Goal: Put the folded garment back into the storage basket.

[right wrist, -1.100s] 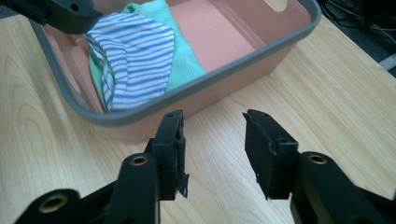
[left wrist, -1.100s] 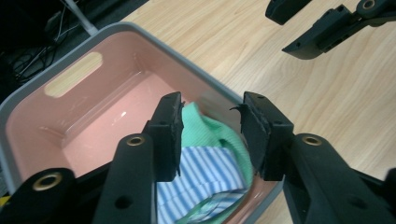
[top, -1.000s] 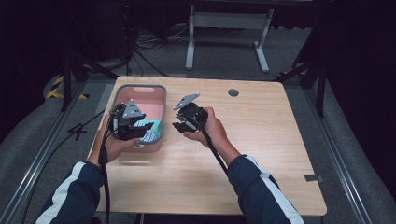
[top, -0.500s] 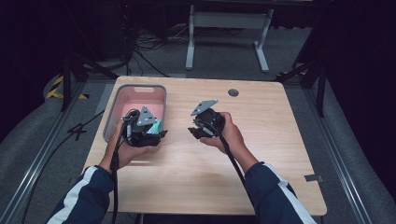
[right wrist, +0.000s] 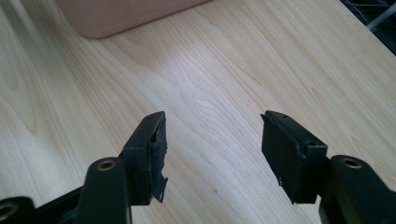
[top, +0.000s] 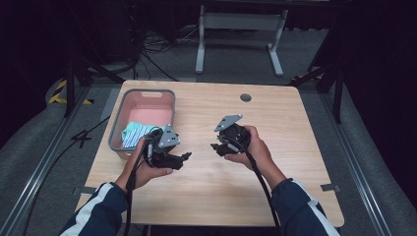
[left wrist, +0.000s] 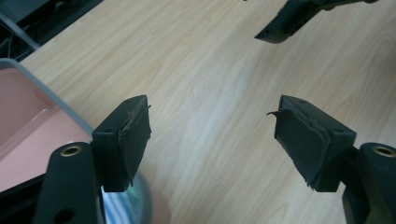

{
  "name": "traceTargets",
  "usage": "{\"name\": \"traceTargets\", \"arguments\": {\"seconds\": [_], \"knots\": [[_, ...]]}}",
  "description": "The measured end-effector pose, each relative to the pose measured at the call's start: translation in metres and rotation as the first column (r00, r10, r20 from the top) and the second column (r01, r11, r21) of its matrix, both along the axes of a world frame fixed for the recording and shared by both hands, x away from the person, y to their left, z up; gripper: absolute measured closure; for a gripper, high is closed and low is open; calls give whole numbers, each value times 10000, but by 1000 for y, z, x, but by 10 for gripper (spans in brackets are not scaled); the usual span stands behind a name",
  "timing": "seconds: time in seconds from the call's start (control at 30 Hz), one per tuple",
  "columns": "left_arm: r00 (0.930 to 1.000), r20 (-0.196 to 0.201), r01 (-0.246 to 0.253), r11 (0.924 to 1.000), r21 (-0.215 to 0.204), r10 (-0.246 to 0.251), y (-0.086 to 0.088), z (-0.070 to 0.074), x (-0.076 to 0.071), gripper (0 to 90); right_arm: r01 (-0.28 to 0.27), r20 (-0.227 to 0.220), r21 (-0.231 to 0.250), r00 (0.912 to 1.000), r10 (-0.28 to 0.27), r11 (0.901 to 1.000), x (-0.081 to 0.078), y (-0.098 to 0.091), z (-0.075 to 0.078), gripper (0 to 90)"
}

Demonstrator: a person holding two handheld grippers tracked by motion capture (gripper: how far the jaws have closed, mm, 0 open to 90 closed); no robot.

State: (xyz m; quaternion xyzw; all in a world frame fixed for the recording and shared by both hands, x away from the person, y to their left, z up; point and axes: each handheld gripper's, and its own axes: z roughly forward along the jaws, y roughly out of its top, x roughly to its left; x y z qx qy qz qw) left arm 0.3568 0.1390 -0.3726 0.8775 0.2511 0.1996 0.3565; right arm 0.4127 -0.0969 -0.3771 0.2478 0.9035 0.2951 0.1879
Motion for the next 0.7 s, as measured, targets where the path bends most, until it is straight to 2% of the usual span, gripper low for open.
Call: {"name": "traceTargets", "arguments": {"seconds": [0.2, 0.37, 0.47, 0.57, 0.7], "knots": [[9986, -180, 496, 9988, 25, -496, -11, -9, -8, 238, 16, 74, -140, 10000, -15, 9999, -7, -15, -6, 381], [9965, -247, 811, 9953, 533, -799, -20, -20, -13, 224, 207, 136, -373, 9997, -202, 9991, -12, -29, -12, 356], [9939, -440, 1031, 9933, 517, -1008, -23, -27, -15, 206, 308, 171, -335, 9994, -302, 9990, -15, -36, -14, 344], [9926, -555, 1119, 9911, 716, -1080, -25, -34, -15, 195, 386, 203, -352, 9991, -379, 9986, -18, -44, -17, 334], [9912, -596, 1226, 9891, 819, -1179, -27, -41, -18, 195, 625, 246, -398, 9978, -615, 9973, -23, -55, -23, 324]]}}
